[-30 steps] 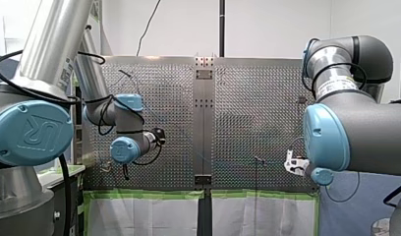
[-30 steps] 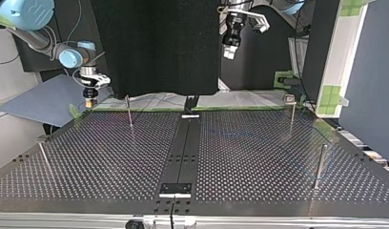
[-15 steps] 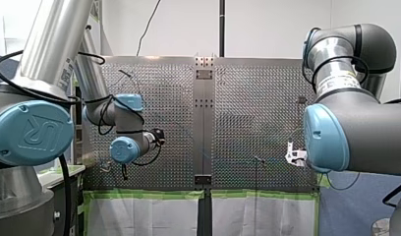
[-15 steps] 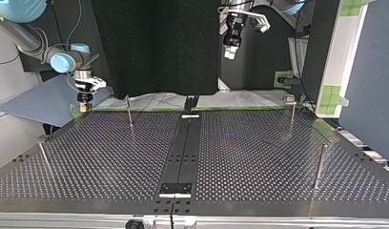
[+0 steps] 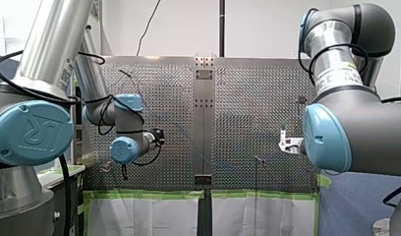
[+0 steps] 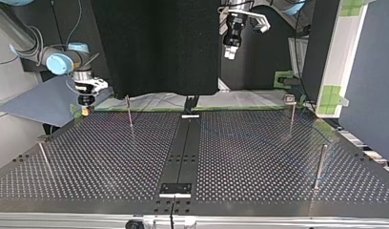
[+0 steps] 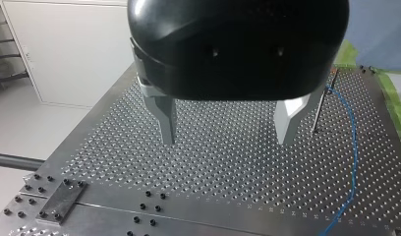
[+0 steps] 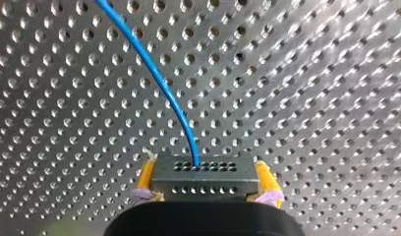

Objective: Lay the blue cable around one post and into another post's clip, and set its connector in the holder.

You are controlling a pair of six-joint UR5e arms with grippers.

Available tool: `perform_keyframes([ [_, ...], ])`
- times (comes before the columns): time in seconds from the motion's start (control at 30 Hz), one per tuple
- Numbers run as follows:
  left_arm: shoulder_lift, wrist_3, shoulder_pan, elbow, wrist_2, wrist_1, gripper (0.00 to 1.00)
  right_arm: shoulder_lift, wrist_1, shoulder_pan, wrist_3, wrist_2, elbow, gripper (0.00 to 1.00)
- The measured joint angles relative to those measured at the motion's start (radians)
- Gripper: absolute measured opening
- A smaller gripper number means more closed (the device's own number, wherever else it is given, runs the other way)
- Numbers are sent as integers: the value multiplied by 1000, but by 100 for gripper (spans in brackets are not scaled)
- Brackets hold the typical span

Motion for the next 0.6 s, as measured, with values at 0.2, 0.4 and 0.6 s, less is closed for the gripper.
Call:
perform_keyframes([
  [0.2,0,-1,0,-1,0,-2,100,-52,14,40,0,24,26,0],
  [0.4,0,-2,0,-5,-1,-4,100,-107,21,94,14,76,30,0],
  [0.6,0,-5,0,-6,0,-4,100,-158,53,141,21,120,34,0],
])
